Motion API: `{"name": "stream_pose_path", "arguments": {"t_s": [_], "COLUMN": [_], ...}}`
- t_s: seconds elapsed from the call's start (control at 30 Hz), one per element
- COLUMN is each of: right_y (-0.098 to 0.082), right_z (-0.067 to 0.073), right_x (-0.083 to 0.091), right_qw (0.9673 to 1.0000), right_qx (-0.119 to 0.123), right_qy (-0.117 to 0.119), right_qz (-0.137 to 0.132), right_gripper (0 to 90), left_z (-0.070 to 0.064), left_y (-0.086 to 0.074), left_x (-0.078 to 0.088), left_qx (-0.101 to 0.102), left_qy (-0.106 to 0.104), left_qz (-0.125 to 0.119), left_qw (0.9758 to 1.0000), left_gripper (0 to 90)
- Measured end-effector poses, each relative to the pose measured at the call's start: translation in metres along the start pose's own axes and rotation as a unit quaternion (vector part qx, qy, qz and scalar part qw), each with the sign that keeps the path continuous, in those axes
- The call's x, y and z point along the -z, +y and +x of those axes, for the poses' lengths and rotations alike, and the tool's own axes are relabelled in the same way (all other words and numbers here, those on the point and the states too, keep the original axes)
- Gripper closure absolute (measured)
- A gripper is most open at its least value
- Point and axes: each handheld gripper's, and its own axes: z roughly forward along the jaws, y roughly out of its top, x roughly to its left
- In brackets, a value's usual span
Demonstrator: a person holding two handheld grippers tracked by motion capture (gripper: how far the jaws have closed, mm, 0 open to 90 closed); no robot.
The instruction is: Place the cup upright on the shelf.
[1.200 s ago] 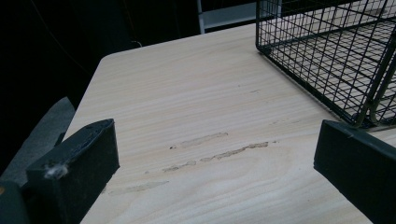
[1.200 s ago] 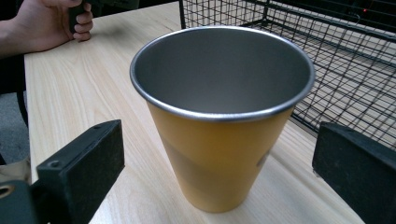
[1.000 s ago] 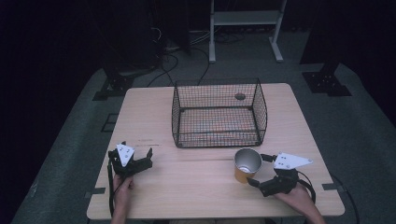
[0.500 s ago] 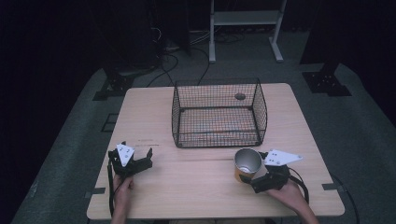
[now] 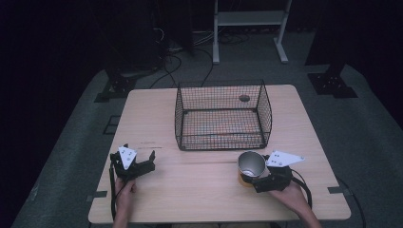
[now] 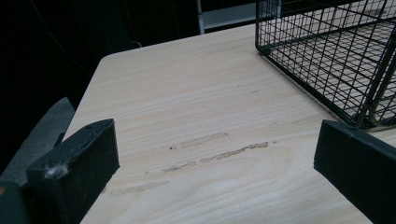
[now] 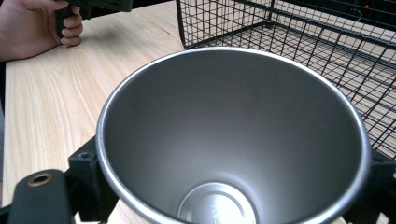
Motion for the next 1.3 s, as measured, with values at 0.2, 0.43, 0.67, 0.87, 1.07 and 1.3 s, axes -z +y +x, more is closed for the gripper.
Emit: {"name": "stream_pose_path", "arguments": {"t_s": [0.2,0.43,0.67,0.87,1.07,1.3], "right_y": [0.008,0.016,0.028,0.042,0.054,0.070], "right_z": [-0.001,-0.003,-0.012,-0.015,-0.019,-0.023], "right_x": [0.004,0.009,0.016,0.022,0.024,0.026], "right_qw": [0.9998,0.9994,0.9985,0.9981,0.9978,0.9971], "right_qx": [-0.009,-0.012,-0.024,-0.022,-0.019,-0.019], "right_qy": [0.016,0.031,0.048,0.056,0.061,0.072], "right_qz": [-0.008,-0.003,-0.010,-0.013,-0.017,-0.016], "right_gripper": [12.6,12.6,12.6,12.6,12.6,12.5], "left_z": [0.000,0.000,0.000,0.000,0.000,0.000], "left_y": [0.000,0.000,0.000,0.000,0.000,0.000], "left_x": [0.000,0.000,0.000,0.000,0.000,0.000], "left_qx": [0.000,0.000,0.001,0.001,0.001,0.001], "left_qy": [0.000,0.000,0.000,0.000,0.000,0.000], "left_qz": [0.000,0.000,-0.001,0.000,0.000,-0.001], "left_qw": [1.0000,1.0000,1.0000,1.0000,1.0000,1.0000], "left_gripper": [0.0,0.0,0.0,0.0,0.0,0.0]}}
